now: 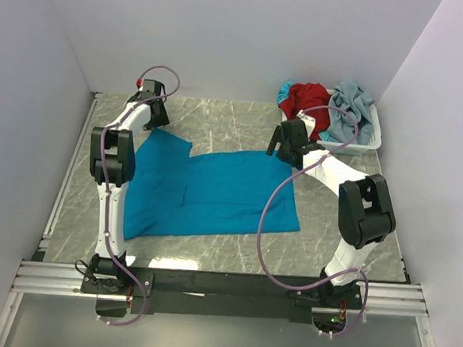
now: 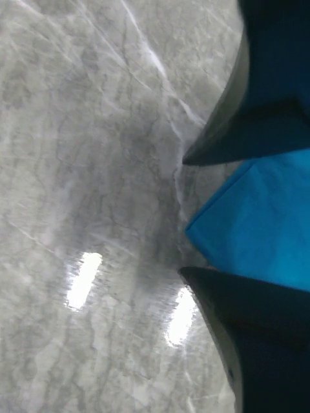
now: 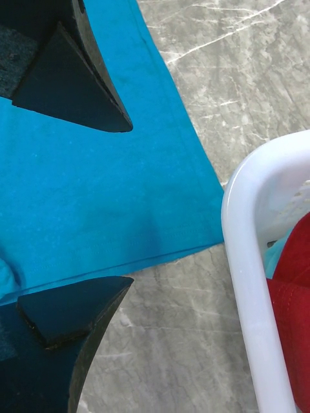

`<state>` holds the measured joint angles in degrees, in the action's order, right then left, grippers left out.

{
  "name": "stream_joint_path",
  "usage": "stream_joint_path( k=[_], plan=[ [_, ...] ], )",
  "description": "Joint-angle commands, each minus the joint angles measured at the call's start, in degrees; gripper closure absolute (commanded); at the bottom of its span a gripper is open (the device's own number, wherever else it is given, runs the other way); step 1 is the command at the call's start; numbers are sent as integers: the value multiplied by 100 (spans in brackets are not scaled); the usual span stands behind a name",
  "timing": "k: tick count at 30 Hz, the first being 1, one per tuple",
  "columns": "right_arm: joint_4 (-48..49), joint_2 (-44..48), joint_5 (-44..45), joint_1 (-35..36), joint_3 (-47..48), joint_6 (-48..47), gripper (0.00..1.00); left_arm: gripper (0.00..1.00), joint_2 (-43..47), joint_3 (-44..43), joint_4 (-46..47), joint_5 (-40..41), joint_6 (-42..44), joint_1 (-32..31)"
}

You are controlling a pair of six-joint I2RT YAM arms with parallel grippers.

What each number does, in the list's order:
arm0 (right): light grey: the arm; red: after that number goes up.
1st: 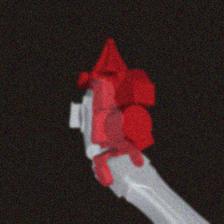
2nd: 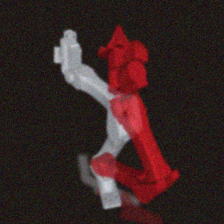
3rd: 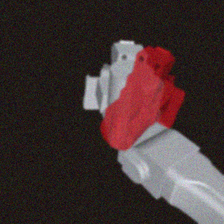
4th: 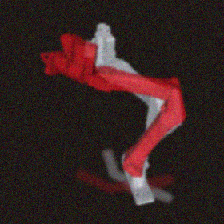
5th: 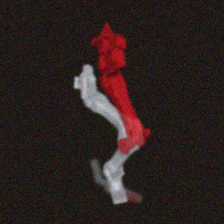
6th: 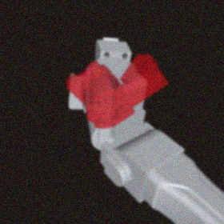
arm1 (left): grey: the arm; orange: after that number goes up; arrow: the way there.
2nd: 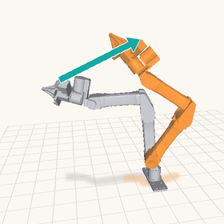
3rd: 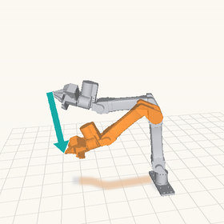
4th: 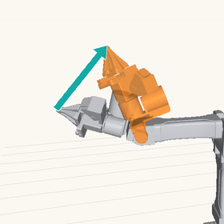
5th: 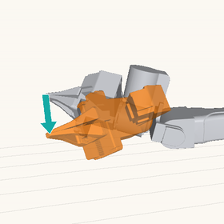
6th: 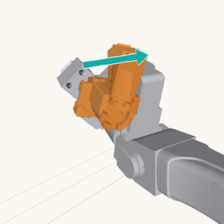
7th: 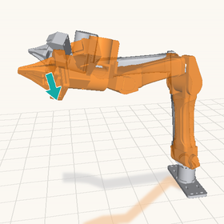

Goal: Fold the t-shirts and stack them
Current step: Fold the tshirt

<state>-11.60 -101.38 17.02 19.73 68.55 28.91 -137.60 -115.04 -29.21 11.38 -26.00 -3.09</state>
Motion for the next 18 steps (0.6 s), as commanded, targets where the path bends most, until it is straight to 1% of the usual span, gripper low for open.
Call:
stream_joint_path(
  k=[1, 2, 3, 6, 8, 9, 10, 11, 14, 18],
  plan=[
    [87, 66, 241, -39, 26, 10, 2, 50, -30, -168, -269, 207, 121, -25],
    [87, 92, 241, -30, 9, 10, 3, 54, -13, -115, -269, 216, 139, -25],
    [105, 92, 241, -39, 0, 1, 3, 55, 5, -36, -278, 190, 165, -25],
    [105, 119, 241, -30, -44, -8, 3, 50, 75, 78, -427, 321, 121, -25],
    [105, 128, 241, -30, -53, 1, 3, 50, 189, 227, -393, 295, 86, -25],
    [114, 128, 241, -30, -61, 1, 3, 45, 242, 393, -340, 260, 78, -25],
    [105, 119, 241, -30, -61, 10, 3, 44, 321, 456, -348, 251, 34, -25],
    [96, 110, 250, -30, -61, 10, 3, 44, 356, 578, -340, 225, 7, -25],
    [96, 84, 250, -30, -53, 27, 4, 53, 480, 807, -199, 216, 33, -51],
    [44, 49, 293, -30, 0, 54, 5, 54, 489, 791, -357, 549, -115, -77]
  ],
)
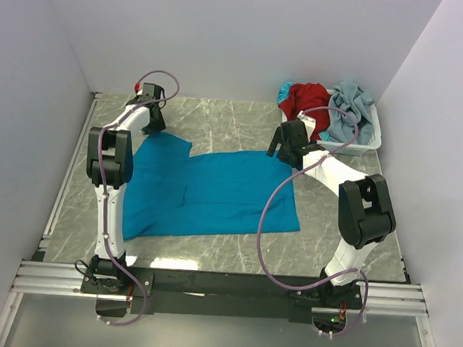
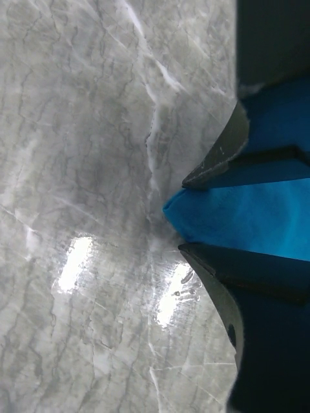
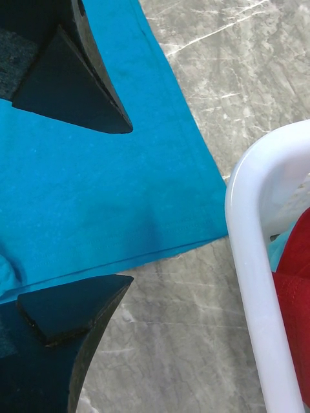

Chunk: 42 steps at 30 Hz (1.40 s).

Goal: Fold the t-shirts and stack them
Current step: Fold the tshirt

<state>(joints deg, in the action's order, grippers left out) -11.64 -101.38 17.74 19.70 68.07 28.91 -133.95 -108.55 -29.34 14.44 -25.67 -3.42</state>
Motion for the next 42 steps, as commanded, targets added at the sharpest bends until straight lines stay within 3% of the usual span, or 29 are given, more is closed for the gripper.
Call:
stream_joint_path(
  k=[1, 2, 4, 7, 14, 23, 30, 42],
  plan=[
    [48, 48, 230, -37, 57, 54, 5, 55, 141, 141, -379, 348, -175, -53],
    [48, 31, 239, -37, 66, 62, 6, 55, 150, 141, -397, 541, -288, -62],
    [21, 5, 213, -28, 118, 63, 7, 99, 141, 115, -345, 413, -186, -45],
    [-14, -66, 134, -28, 197, 63, 9, 100, -17, -306, -695, 95, -210, -45],
    [-84, -215, 142, -28, 364, 27, 9, 100, 562, 597, 174, -125, -368, -45],
    [-400, -988, 414, 51, 1277, 150, 11, 100, 1064, 1169, 781, -485, -543, -45],
    [-1453, -1919, 1476, 367, 2508, 774, 12, 100, 1275, 1512, 1009, -267, -729, -45],
    [-2148, -2702, 1689, 490, 3177, 1020, 24, 100, 1706, 2207, 1633, -99, -843, -45]
  ],
)
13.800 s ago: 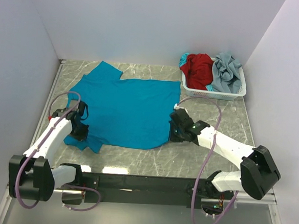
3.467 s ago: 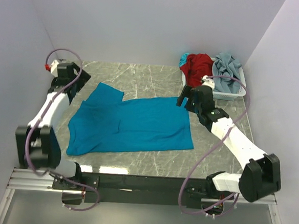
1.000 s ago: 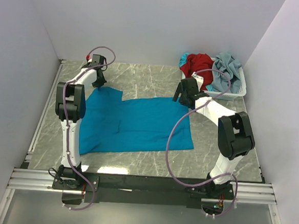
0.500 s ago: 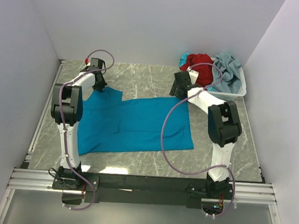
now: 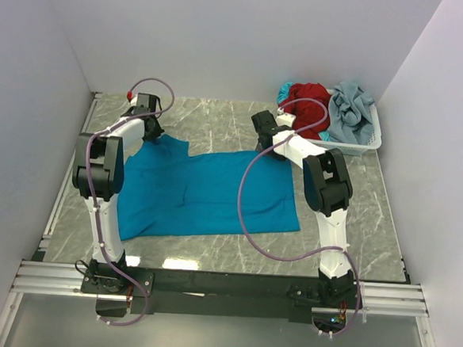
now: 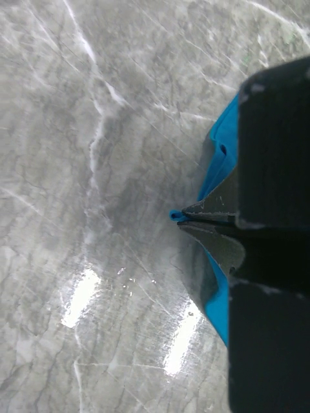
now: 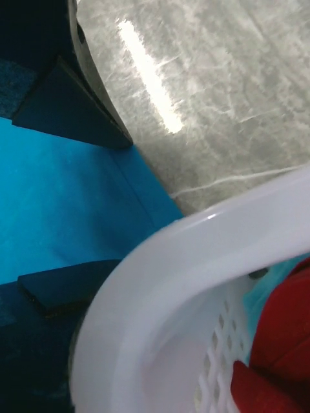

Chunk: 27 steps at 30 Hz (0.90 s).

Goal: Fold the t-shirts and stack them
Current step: Fold the tshirt

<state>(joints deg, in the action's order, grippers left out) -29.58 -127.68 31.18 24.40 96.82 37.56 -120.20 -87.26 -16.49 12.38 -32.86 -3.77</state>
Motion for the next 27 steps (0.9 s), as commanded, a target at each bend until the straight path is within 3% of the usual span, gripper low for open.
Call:
stream_joint_path(
  k=[1, 12, 14, 15, 21, 25, 27],
  plan=[
    [-373, -99, 388, 38, 303, 129, 26, 100, 339, 121, 348, 202, -167, -10],
    [-382, 50, 582, 82, 171, -29, 57, 100, 638, 429, 480, 414, -247, -10],
    [-372, 6, 669, 73, 293, -82, 53, 100, 778, 596, 594, 440, -247, -10],
    [-408, -55, 688, 65, 381, -74, 46, 100, 805, 649, 612, 441, -256, -10],
    [-556, -528, 670, 38, 1154, -169, 44, 100, 946, 877, 691, 458, -326, -10],
    [-1540, -1162, 907, 47, 2339, -13, 43, 100, 1034, 1009, 779, 423, -361, -10],
    [-1656, -1181, 908, 47, 2351, 5, 43, 100, 1086, 1053, 788, 449, -379, -10]
  ],
)
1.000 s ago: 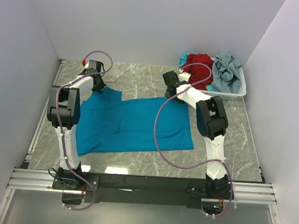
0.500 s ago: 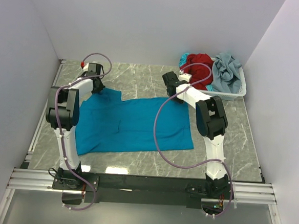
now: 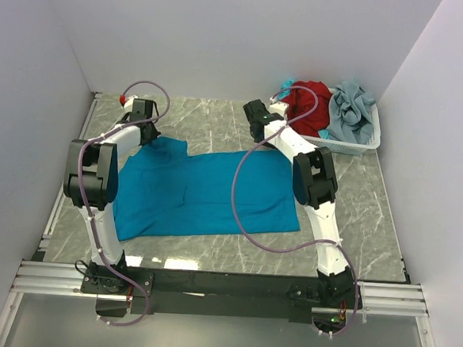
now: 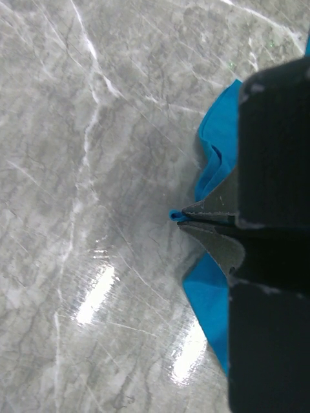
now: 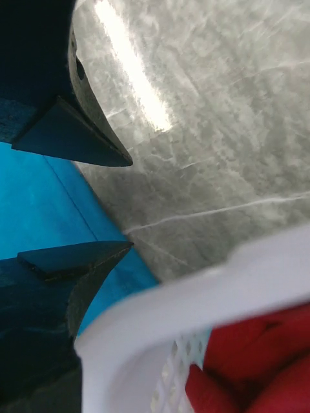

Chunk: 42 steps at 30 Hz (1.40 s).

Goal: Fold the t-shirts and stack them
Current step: Fold the tshirt

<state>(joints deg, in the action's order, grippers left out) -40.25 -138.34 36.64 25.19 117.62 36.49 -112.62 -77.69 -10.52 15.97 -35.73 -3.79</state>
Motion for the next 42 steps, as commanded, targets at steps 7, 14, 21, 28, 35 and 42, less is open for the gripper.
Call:
stream_joint_path(
  k=[7, 14, 21, 28, 35, 42],
  plan=[
    [-773, -43, 141, 12, -29, 25, 43, 100, 310, 96, 156, 153, -66, -8],
    [-889, 193, 106, 21, -353, 157, 52, 100, 425, 149, 138, 267, -49, -8],
    [-818, 466, 220, 12, -811, 218, 71, 100, 504, 228, 138, 249, -75, -8],
    [-519, 580, 299, 12, -838, 51, 87, 100, 521, 201, 86, 258, -31, -8],
    [-141, 677, 387, -14, -741, -125, 100, 100, 636, 298, 156, 223, -13, -8],
    [263, 1247, 353, 38, -1476, -81, 100, 100, 864, 570, 244, 109, -110, -8]
  ],
)
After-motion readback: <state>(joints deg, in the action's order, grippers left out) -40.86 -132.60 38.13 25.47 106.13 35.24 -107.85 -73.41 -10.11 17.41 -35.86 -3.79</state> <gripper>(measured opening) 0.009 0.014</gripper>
